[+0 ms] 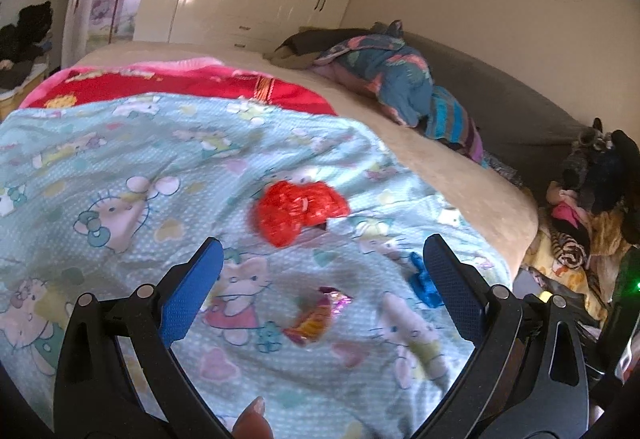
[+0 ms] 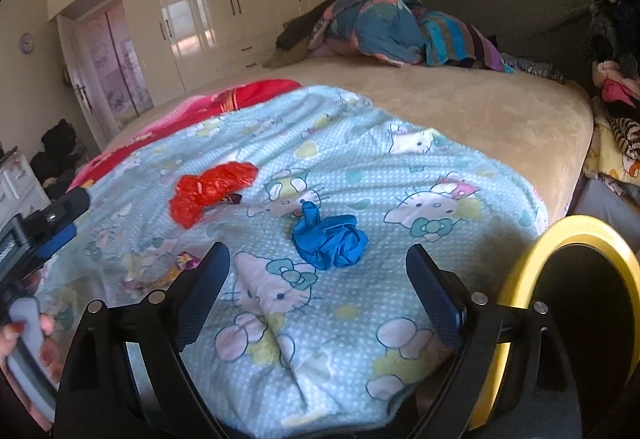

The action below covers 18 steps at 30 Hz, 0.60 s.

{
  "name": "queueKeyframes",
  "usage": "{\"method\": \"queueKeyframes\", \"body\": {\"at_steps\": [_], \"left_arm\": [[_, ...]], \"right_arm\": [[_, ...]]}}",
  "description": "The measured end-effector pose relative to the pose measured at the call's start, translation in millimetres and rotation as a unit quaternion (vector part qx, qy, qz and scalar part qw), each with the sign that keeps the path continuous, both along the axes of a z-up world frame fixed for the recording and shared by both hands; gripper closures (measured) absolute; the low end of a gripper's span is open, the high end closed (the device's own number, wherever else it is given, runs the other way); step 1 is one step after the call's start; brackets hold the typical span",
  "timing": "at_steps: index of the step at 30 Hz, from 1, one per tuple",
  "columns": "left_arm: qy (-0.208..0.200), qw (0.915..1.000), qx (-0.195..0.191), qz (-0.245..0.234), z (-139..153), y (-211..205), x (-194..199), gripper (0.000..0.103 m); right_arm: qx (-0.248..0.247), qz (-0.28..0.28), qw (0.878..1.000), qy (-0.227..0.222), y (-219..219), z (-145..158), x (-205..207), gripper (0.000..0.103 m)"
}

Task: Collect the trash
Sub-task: 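Move both open grippers back over the large red wrapper and blue glove, then close the left gripper on the large red wrapper while the right gripper grasps the blue glove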

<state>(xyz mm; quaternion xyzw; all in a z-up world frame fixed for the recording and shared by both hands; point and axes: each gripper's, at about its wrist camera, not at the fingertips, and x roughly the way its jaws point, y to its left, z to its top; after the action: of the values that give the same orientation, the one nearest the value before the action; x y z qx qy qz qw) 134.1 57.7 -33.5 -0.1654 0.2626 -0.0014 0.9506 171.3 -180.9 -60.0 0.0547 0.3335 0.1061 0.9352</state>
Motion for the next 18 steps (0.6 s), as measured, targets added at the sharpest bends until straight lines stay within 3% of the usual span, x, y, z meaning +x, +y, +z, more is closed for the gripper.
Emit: {"method": "queueKeyframes", "body": {"at_steps": [14,18], "left_arm": [[0.079,0.9964,0.019,-0.023,-34.8,16.4,74.3,0.011],[0.109,0.9936,0.020,-0.018,-48.4,23.1,92.8,0.011]], "right_arm": [[-0.021,-0.022,0.999,0.028,16.1,-45.4,60.5,0.016],[-0.048,-0.026,0.998,0.035,14.6,-55.1,73.3,0.016]]}}
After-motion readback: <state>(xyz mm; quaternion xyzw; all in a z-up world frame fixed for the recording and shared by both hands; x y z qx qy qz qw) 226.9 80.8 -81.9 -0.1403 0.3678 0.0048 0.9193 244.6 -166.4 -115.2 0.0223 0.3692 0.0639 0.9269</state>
